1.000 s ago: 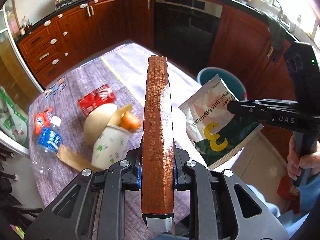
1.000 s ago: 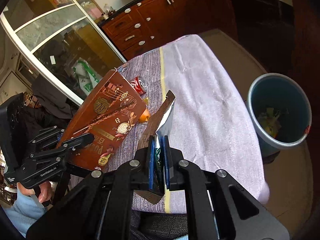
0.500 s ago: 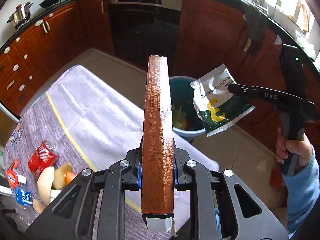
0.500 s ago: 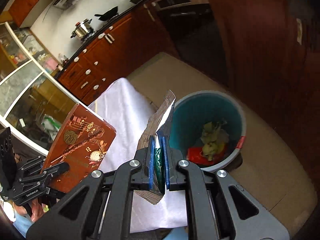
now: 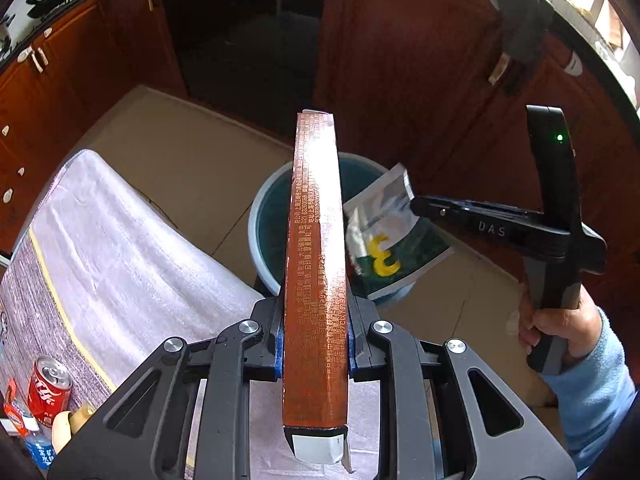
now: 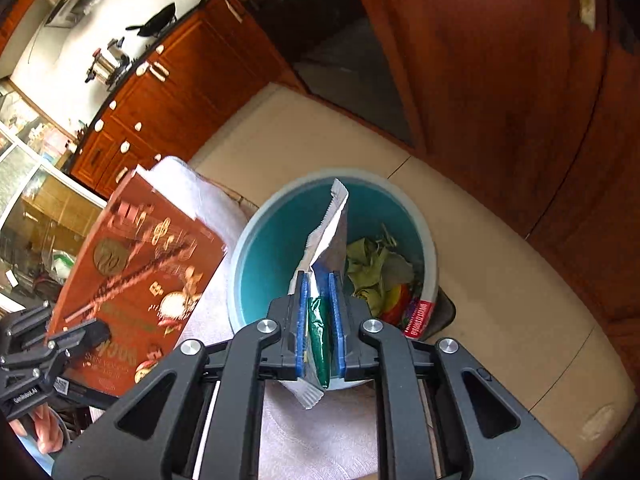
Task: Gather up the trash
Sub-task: 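Lift the box with the left tool while the right tool carries the sachet over the bin, then open the right tool over the bin while the left tool drops the brown box in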
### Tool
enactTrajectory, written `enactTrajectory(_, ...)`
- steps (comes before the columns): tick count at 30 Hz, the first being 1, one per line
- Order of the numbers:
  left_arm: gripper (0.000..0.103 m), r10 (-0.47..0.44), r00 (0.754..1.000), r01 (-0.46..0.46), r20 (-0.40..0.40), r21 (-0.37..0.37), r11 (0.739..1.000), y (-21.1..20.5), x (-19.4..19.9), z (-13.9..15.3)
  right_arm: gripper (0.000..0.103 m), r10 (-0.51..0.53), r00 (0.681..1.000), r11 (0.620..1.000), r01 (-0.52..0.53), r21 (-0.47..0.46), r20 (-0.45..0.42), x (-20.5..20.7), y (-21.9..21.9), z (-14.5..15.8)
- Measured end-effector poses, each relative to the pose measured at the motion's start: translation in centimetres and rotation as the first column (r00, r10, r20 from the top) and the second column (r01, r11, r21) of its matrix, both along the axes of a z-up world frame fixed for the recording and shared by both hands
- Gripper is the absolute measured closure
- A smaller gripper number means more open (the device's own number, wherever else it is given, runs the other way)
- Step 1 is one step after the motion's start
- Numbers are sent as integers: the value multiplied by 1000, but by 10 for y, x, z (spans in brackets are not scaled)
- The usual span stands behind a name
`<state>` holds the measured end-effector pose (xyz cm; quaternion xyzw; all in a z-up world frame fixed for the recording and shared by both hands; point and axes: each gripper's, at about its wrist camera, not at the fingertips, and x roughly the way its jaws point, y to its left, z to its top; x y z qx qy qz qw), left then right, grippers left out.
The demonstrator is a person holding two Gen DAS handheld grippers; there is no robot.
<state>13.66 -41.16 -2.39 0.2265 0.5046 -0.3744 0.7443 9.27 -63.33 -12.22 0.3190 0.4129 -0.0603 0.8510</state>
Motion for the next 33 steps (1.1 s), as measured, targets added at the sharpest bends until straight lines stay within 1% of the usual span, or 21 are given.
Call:
enactTrajectory(2, 81, -3, 1000, 3, -9, 4, 1000, -7, 4, -5, 54, 1, 1000, 1000, -1, 8, -3, 3, 1, -4)
enactTrajectory(4, 81, -9, 1000, 9, -16, 8, 1000, -14, 6, -9, 46, 3, 1000, 1000, -3, -3, -5, 5, 2, -5)
enactTrajectory(5, 81, -13, 1000, 13, -20, 11, 1000, -18, 10, -12, 43, 3, 1000, 1000, -3, -4, -9, 6, 2, -6)
enactTrajectory(7, 81, -24, 999, 24, -26, 20, 1000, -28, 11, -18, 24, -10, 1000, 1000, 10, 3, -17, 7, 0, -7)
enactTrajectory(12, 81, -51, 997, 53, -52, 33, 998, -41, 19, -32, 24, -42, 999, 999, 43, 8, -34, 0, -4, -7)
enactTrajectory(13, 81, -56, 997, 58, -61, 32, 998, -46, 20, -34, 23, -49, 998, 999, 49, 6, -36, -2, -5, -6)
enactTrajectory(14, 81, -63, 995, 66, -74, 27, 997, -50, 21, -37, 18, -57, 998, 998, 57, 2, -39, -3, -6, -5)
enactTrajectory(16, 81, -77, 992, 79, -101, 21, 997, -59, 22, -42, 17, -77, 996, 997, 77, -11, -34, -9, -11, -2)
enactTrajectory(19, 80, -92, 989, 95, -115, 28, 995, -70, 22, -49, 17, -98, 995, 995, 97, -33, -24, -14, -15, 6)
enactTrajectory(20, 73, -87, 990, 91, -109, 33, 995, -71, 24, -51, 17, -103, 994, 994, 102, -35, -22, -14, -16, 8)
enactTrajectory(21, 57, -79, 992, 83, -98, 34, 996, -68, 27, -50, 17, -106, 994, 994, 105, -38, -21, -16, -16, 10)
enactTrajectory(23, 45, -43, 997, 45, -63, 30, 999, -63, 31, -49, 15, -108, 994, 993, 107, -44, -21, -17, -15, 11)
enactTrajectory(28, 40, 14, 997, -12, -72, 24, 1000, -56, 37, -53, 15, -92, 995, 995, 90, -41, -39, -13, -11, 10)
enactTrajectory(30, 34, 24, 998, -22, -62, 28, 999, -51, 35, -52, 15, -86, 995, 996, 84, -35, -44, -10, -8, 9)
enactTrajectory(31, 32, 28, 998, -26, -58, 29, 999, -50, 36, -52, 15, -81, 996, 996, 80, -32, -48, -9, -7, 8)
enactTrajectory(33, 25, 33, 998, -32, -49, 30, 999, -45, 33, -52, 14, -69, 996, 997, 68, -27, -63, -5, -3, 6)
